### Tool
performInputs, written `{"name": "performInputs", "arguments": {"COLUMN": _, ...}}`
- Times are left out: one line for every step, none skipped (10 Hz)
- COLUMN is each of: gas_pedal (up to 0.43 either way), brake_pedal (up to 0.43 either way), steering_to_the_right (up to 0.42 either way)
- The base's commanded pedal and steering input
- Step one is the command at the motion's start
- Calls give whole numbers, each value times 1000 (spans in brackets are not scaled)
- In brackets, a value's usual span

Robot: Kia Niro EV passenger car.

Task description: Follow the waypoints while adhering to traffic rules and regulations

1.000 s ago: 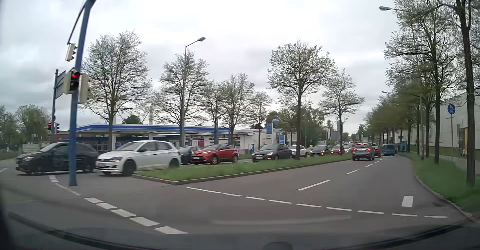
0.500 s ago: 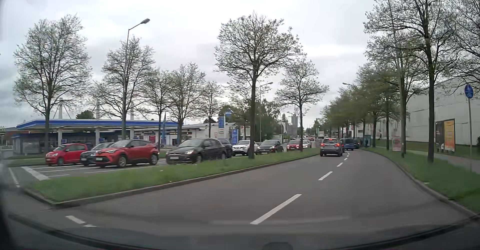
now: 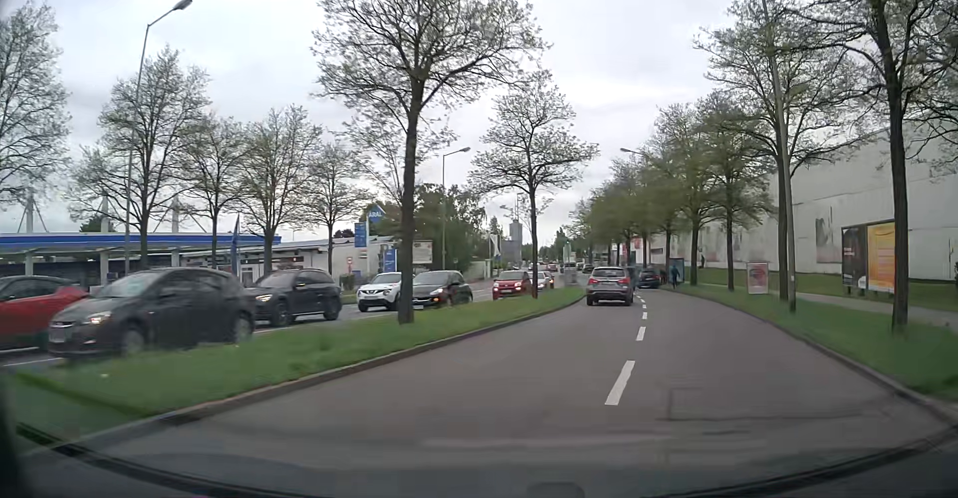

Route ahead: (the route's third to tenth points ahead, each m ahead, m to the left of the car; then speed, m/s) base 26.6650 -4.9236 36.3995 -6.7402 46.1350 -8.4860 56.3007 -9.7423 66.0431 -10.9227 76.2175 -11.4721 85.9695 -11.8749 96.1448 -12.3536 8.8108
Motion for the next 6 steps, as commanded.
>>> {"name": "performInputs", "arguments": {"gas_pedal": 110, "brake_pedal": 0, "steering_to_the_right": 94}}
{"name": "performInputs", "arguments": {"gas_pedal": 110, "brake_pedal": 0, "steering_to_the_right": 90}}
{"name": "performInputs", "arguments": {"gas_pedal": 110, "brake_pedal": 0, "steering_to_the_right": 88}}
{"name": "performInputs", "arguments": {"gas_pedal": 110, "brake_pedal": 0, "steering_to_the_right": 85}}
{"name": "performInputs", "arguments": {"gas_pedal": 110, "brake_pedal": 0, "steering_to_the_right": 80}}
{"name": "performInputs", "arguments": {"gas_pedal": 98, "brake_pedal": 0, "steering_to_the_right": 77}}
